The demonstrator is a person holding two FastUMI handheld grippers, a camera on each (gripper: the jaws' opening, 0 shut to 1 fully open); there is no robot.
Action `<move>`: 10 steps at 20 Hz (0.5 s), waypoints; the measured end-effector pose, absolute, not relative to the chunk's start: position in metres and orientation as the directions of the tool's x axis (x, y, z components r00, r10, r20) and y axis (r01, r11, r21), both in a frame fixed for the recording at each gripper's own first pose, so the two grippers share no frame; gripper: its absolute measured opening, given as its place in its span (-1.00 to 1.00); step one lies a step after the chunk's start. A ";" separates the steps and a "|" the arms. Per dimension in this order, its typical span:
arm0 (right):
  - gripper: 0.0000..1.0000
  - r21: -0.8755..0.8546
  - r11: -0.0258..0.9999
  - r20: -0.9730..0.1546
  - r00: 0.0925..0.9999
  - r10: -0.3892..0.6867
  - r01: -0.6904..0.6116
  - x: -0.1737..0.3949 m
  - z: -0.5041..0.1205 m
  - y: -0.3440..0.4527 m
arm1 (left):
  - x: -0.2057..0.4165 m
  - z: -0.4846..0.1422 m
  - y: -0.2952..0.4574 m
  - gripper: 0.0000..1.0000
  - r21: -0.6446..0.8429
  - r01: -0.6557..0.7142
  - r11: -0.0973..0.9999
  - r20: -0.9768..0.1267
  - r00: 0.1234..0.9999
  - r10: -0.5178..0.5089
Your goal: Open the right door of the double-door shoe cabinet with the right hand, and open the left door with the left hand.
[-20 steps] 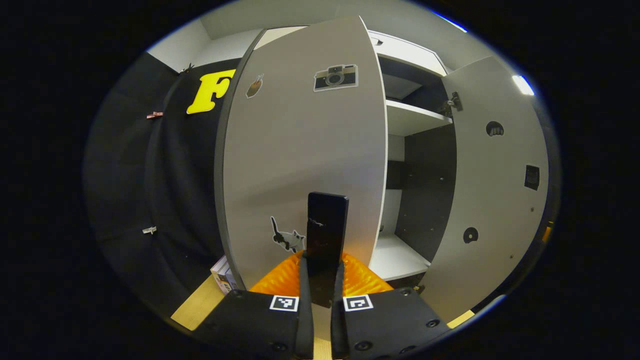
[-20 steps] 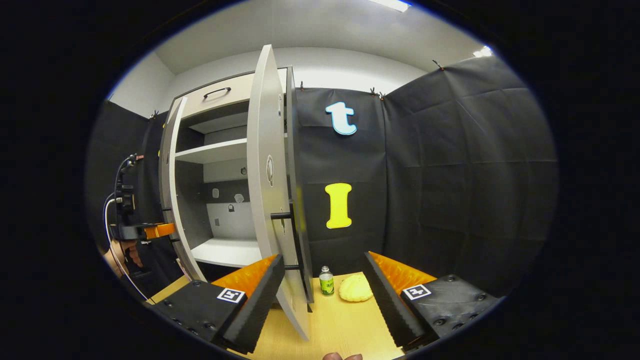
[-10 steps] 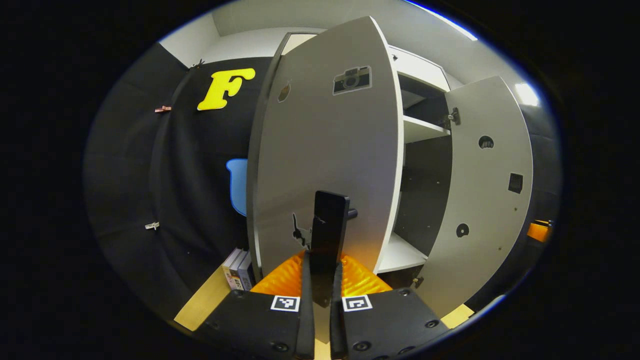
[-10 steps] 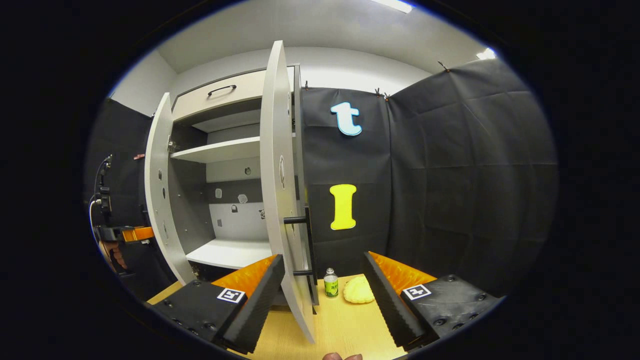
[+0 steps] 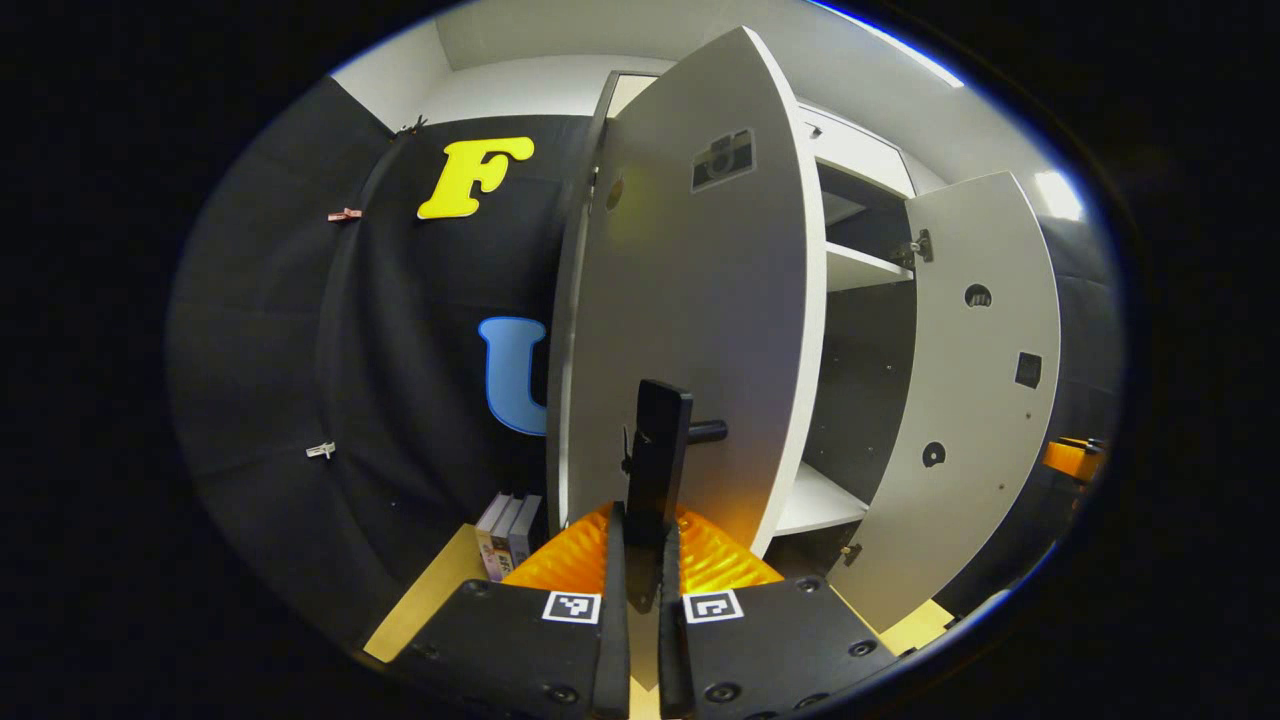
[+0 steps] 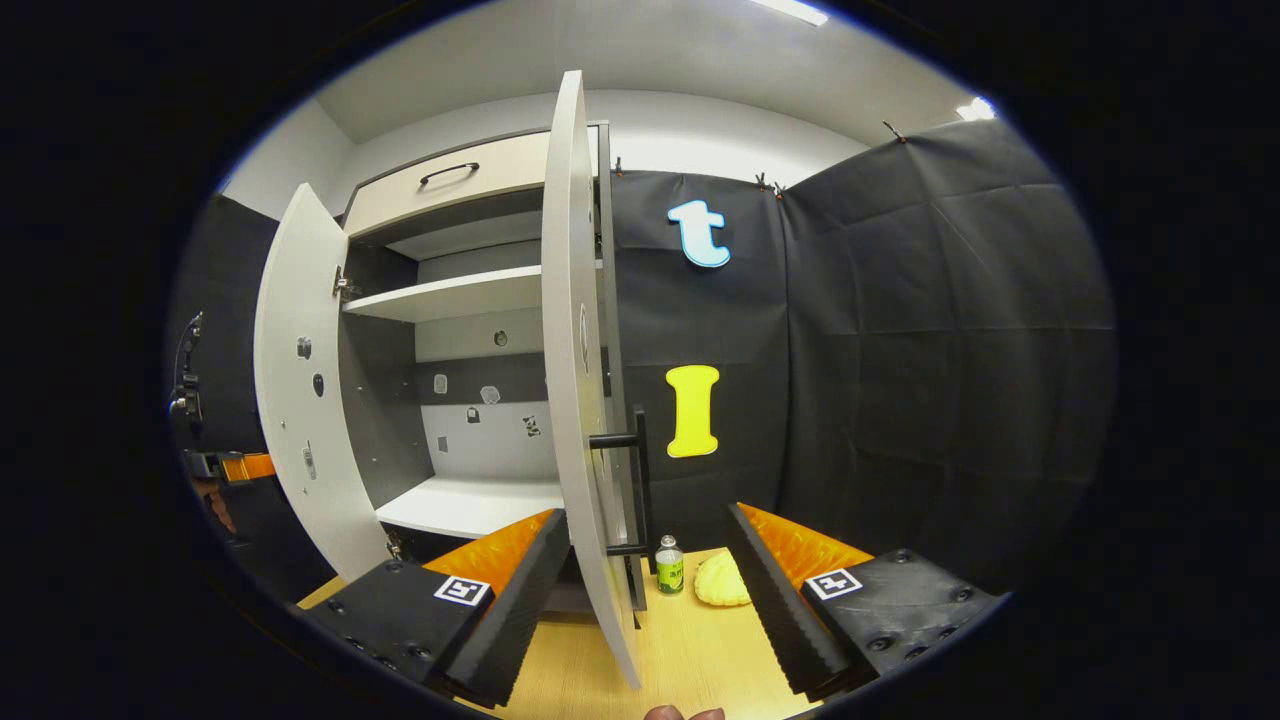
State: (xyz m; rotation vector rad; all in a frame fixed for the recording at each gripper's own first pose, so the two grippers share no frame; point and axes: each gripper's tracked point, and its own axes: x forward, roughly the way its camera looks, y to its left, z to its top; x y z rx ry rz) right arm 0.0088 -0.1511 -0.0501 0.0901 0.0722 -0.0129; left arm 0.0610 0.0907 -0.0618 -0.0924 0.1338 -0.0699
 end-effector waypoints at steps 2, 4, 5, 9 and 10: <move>0.97 0.086 0.996 -0.071 0.997 -0.012 0.018 0.008 -0.050 -0.150 | 0.058 -0.061 0.105 -0.70 -0.087 0.054 0.995 -0.131 0.989 -0.065; 0.97 0.085 0.996 -0.074 0.997 -0.012 0.018 0.008 -0.050 -0.148 | 0.056 -0.062 0.117 -0.72 -0.087 0.063 0.994 -0.132 0.988 -0.075; 0.97 0.083 0.996 -0.077 0.997 -0.011 0.017 0.008 -0.050 -0.146 | 0.056 -0.061 0.124 -0.73 -0.095 0.072 0.993 -0.130 0.988 -0.084; 0.97 0.070 0.997 -0.080 0.997 -0.008 0.013 0.007 -0.050 -0.141 | 0.053 -0.065 0.165 -0.82 -0.141 0.061 0.988 -0.132 0.988 -0.080; 0.97 0.068 0.998 -0.072 0.997 -0.008 0.013 0.007 -0.048 -0.140 | 0.053 -0.064 0.180 -0.80 -0.148 0.039 0.988 -0.128 0.990 -0.058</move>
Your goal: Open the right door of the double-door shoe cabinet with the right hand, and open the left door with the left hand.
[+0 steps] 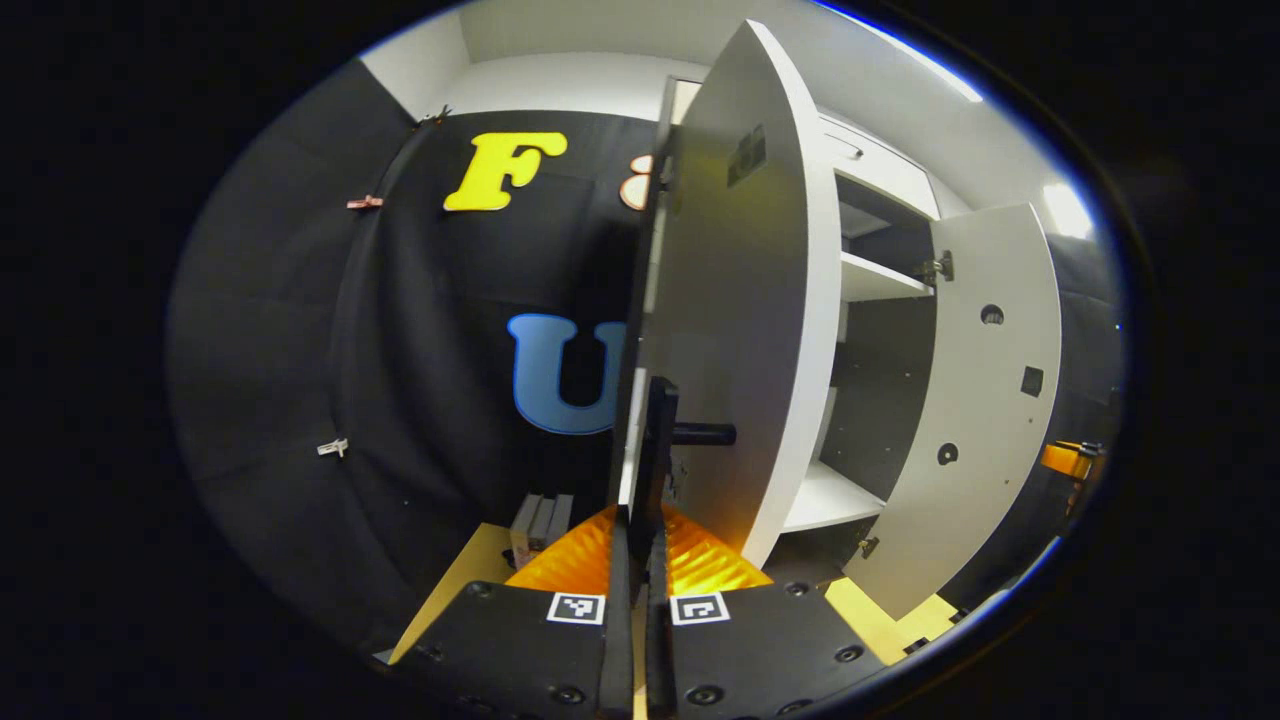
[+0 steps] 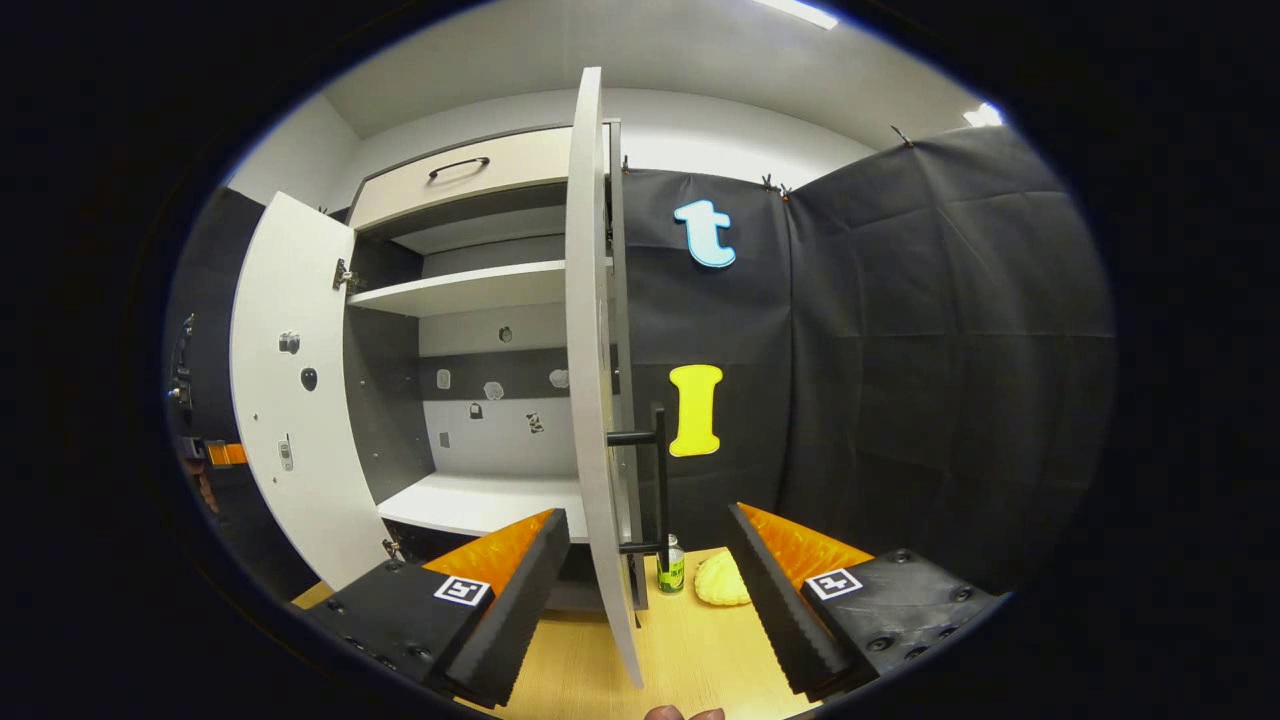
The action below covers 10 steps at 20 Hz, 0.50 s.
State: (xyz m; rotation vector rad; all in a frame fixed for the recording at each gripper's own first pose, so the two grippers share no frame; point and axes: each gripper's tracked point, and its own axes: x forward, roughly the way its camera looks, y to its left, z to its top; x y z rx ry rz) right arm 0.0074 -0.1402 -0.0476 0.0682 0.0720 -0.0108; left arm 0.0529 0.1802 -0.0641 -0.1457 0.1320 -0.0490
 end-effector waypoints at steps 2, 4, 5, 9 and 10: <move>0.97 0.065 0.998 -0.064 0.998 -0.005 0.010 0.008 -0.046 -0.139 | 0.052 -0.064 0.182 -0.78 -0.180 0.098 0.979 -0.114 0.986 -0.120; 0.97 0.060 0.998 -0.066 0.998 -0.003 0.007 0.008 -0.045 -0.135 | 0.052 -0.064 0.177 -0.84 -0.125 0.157 0.980 -0.107 0.979 -0.171; 0.97 0.058 0.998 -0.066 0.998 -0.003 0.007 0.006 -0.046 -0.130 | 0.054 -0.066 0.180 -0.84 -0.094 0.158 0.983 -0.115 0.979 -0.168; 1.00 0.051 0.999 -0.071 0.997 0.000 0.004 0.007 -0.047 -0.126 | 0.054 -0.080 0.180 -0.84 -0.105 0.136 0.985 -0.144 0.978 -0.151; 0.97 0.048 0.999 -0.072 0.997 -0.001 0.004 0.005 -0.047 -0.124 | 0.055 -0.079 0.181 -0.84 -0.111 0.129 0.985 -0.133 0.981 -0.143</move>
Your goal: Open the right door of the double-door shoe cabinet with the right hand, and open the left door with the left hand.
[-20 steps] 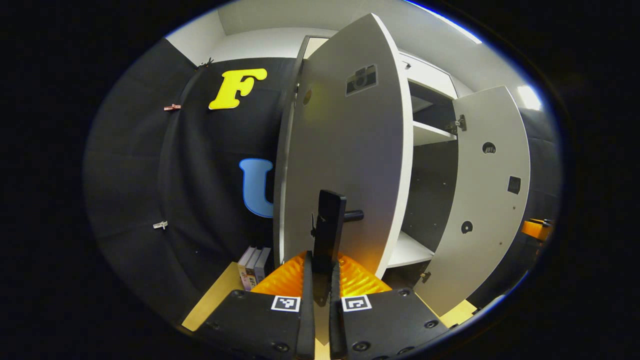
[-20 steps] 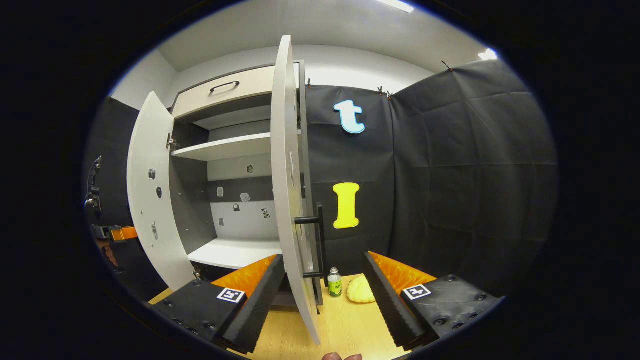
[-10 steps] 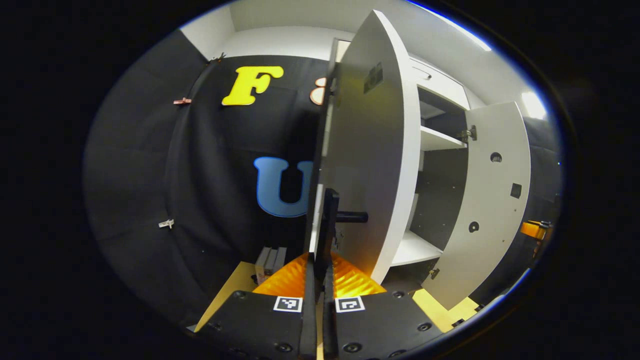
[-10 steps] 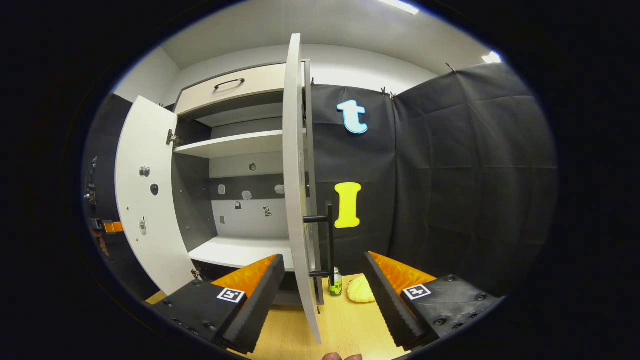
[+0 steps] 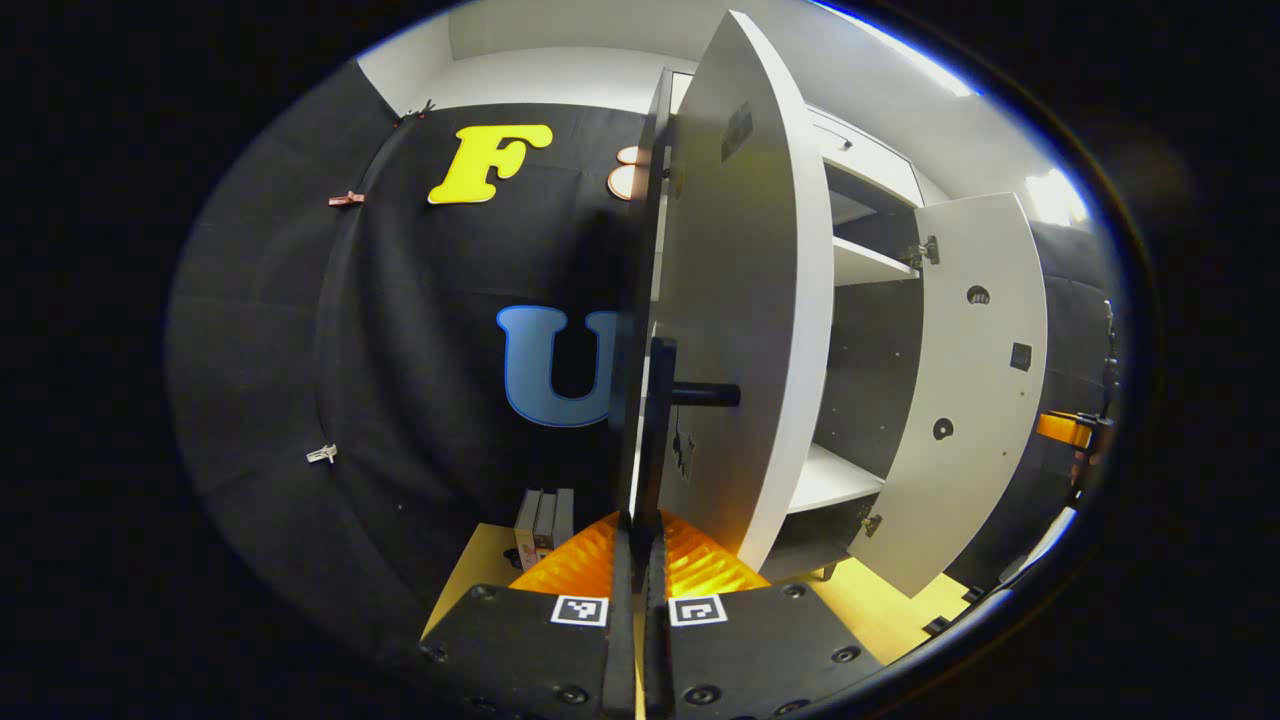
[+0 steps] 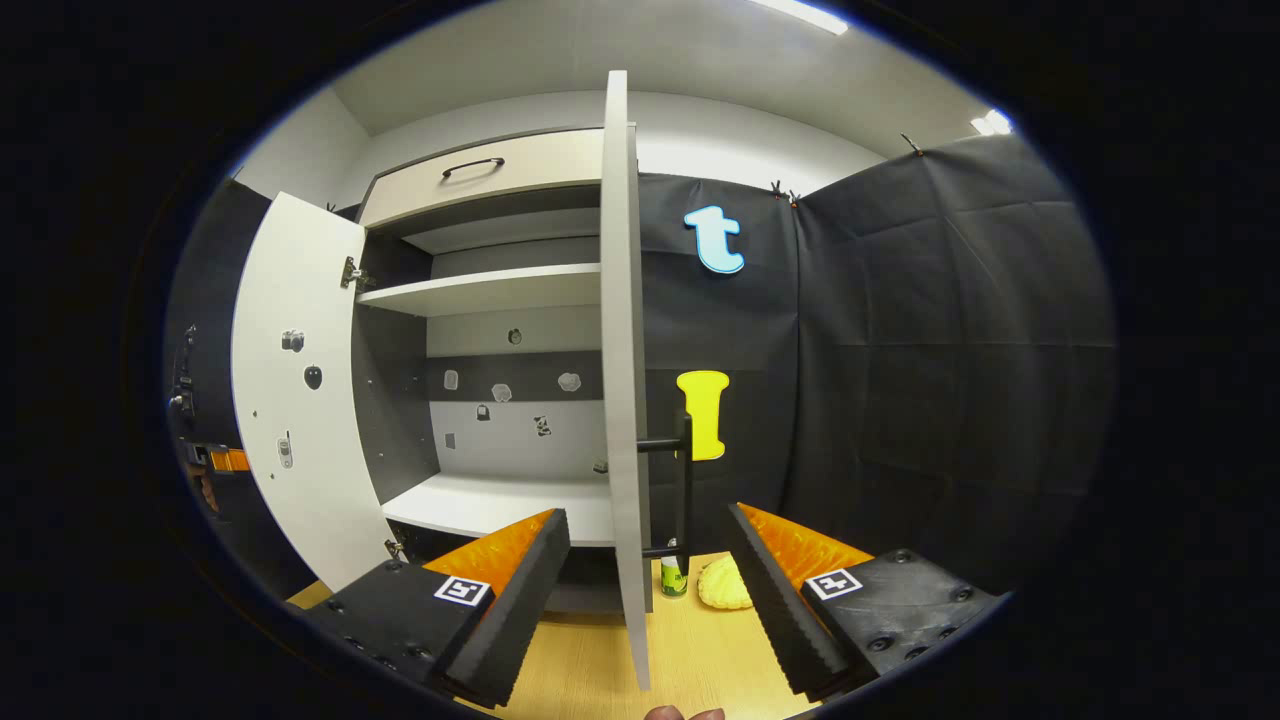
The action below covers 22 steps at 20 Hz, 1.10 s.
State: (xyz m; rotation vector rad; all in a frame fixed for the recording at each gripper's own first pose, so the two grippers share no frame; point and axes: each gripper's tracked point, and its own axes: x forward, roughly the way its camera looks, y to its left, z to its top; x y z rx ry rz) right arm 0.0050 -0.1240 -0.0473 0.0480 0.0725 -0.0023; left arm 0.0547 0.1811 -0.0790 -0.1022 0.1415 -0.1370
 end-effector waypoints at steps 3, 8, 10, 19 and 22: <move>0.97 0.047 0.999 -0.073 0.997 -0.004 0.008 0.005 -0.048 -0.127 | 0.048 -0.077 0.180 -0.84 -0.122 0.096 0.988 -0.124 0.986 -0.111; 0.97 0.060 0.998 -0.078 0.997 0.006 -0.002 0.006 -0.049 -0.121 | 0.027 -0.065 0.178 -0.90 -0.074 0.055 0.996 -0.094 0.994 -0.062; 0.97 0.058 0.998 -0.078 0.997 0.015 -0.011 0.007 -0.048 -0.118 | 0.018 -0.053 0.178 -0.89 -0.091 0.042 0.995 -0.049 0.998 -0.047; 0.97 0.062 0.997 -0.073 0.996 0.042 -0.037 0.006 -0.043 -0.107 | -0.018 -0.011 0.157 0.10 -0.089 0.000 0.996 0.035 0.999 0.003; 0.97 0.067 0.997 -0.066 0.997 0.047 -0.043 0.004 -0.040 -0.105 | -0.023 -0.002 0.139 0.72 -0.016 -0.002 1.000 0.032 0.999 0.003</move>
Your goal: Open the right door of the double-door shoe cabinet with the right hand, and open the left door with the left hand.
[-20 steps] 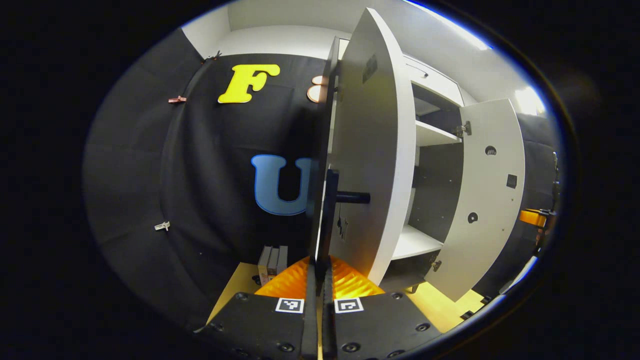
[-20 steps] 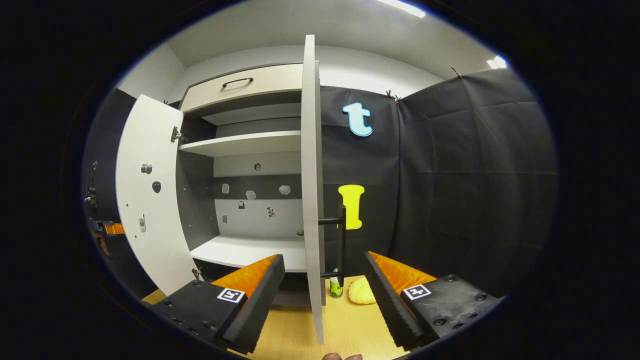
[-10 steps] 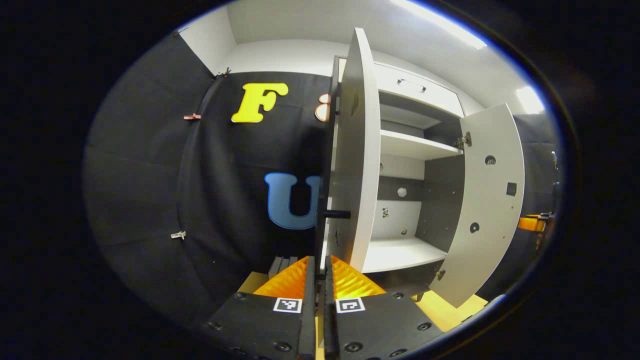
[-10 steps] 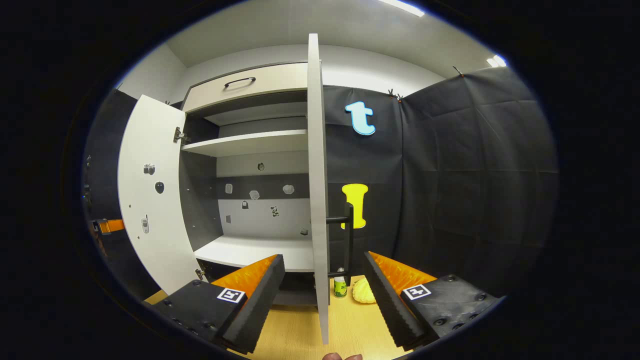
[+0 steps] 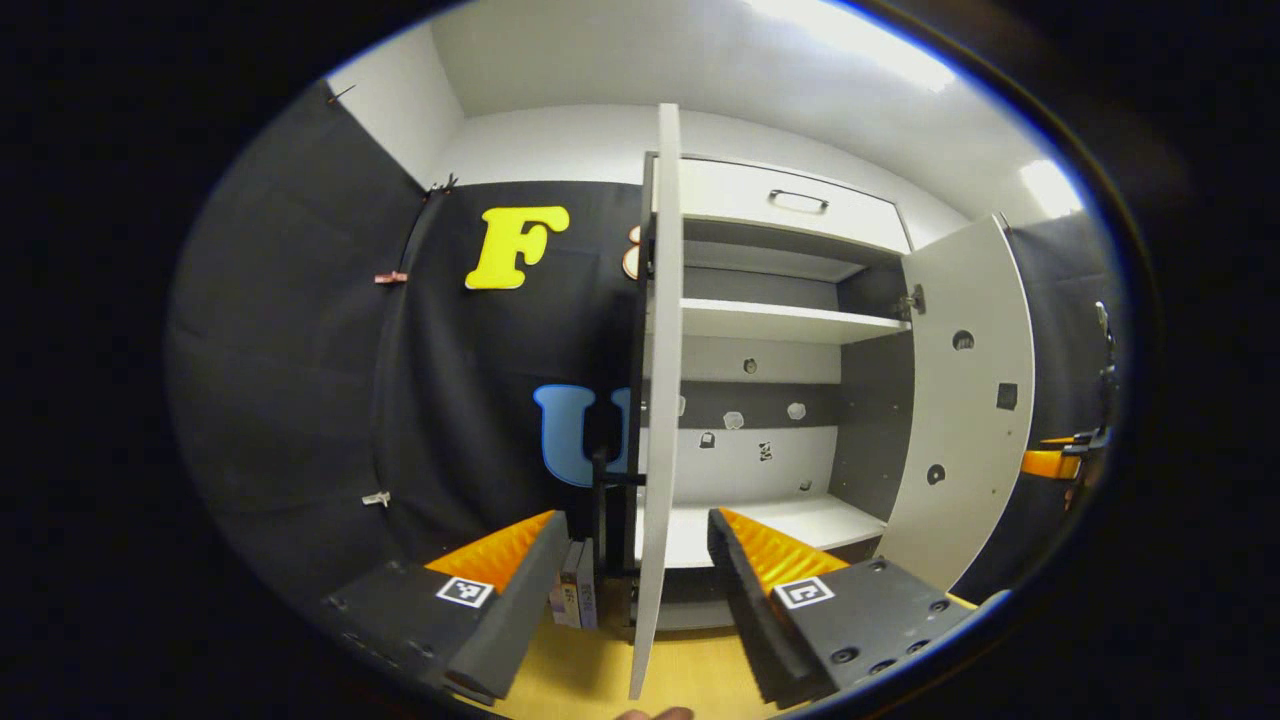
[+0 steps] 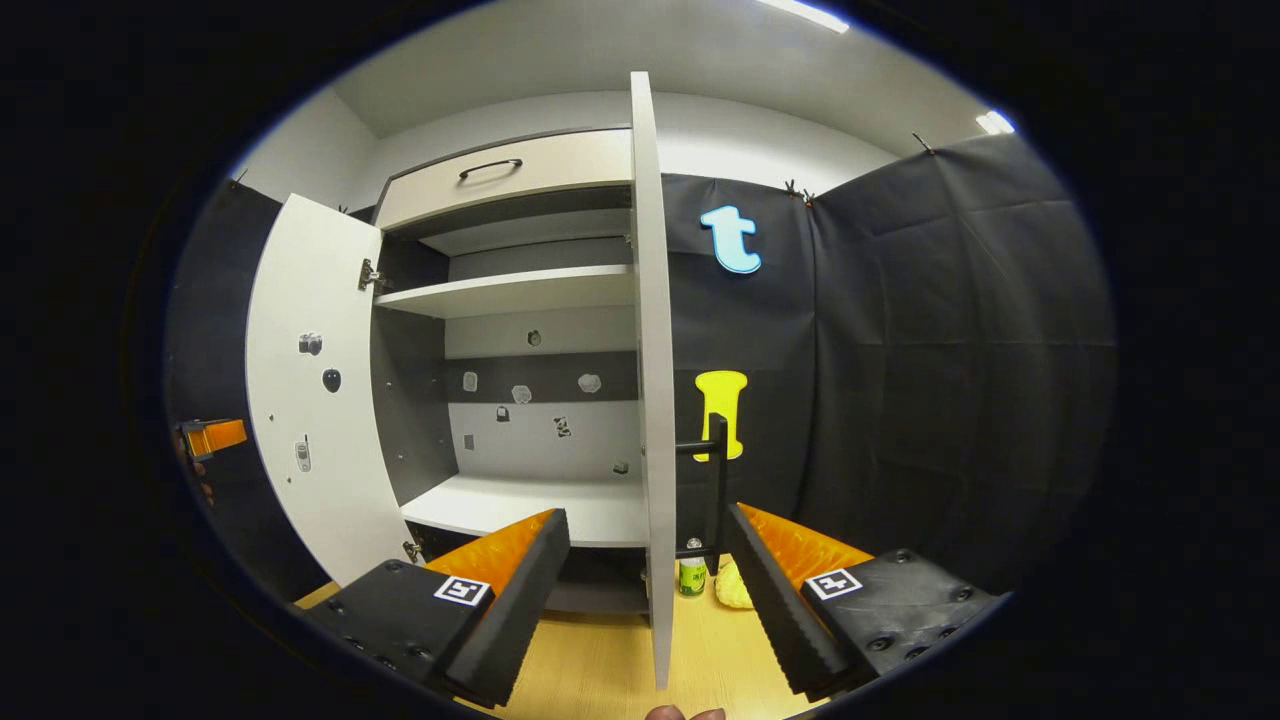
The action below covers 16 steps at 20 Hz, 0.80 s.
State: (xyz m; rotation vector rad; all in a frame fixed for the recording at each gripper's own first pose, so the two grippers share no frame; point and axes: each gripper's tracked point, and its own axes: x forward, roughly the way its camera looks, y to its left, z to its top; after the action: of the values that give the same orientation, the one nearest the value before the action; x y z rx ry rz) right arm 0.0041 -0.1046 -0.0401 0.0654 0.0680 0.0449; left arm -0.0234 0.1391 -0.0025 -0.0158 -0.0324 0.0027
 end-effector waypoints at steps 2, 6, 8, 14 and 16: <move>0.97 0.070 0.997 -0.062 0.997 0.049 -0.045 0.003 -0.037 -0.104 | -0.026 -0.002 0.123 0.87 -0.002 -0.004 1.000 0.024 1.000 0.004; 1.00 0.073 0.996 -0.059 0.997 0.053 -0.048 0.002 -0.034 -0.101 | -0.025 -0.005 0.096 0.90 0.029 -0.019 0.999 0.012 1.000 0.019; 0.97 0.076 0.996 -0.062 0.996 0.059 -0.055 0.001 -0.032 -0.096 | -0.021 -0.008 0.084 0.94 0.023 -0.012 1.000 0.003 1.000 0.012; 0.97 0.076 0.993 -0.048 0.994 0.097 -0.094 -0.006 -0.022 -0.074 | -0.020 -0.031 0.046 0.92 0.004 0.010 1.000 -0.061 0.998 -0.009; 0.97 0.079 0.991 -0.064 0.992 0.111 -0.106 -0.008 -0.025 -0.067 | -0.019 -0.035 0.037 0.92 0.024 0.018 1.000 -0.063 0.998 -0.017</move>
State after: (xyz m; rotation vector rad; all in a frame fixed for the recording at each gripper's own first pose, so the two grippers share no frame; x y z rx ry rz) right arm -0.0076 -0.0674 -0.0253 0.0753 0.0686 0.1093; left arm -0.0188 0.0370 -0.0351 0.0247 0.0632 -0.0173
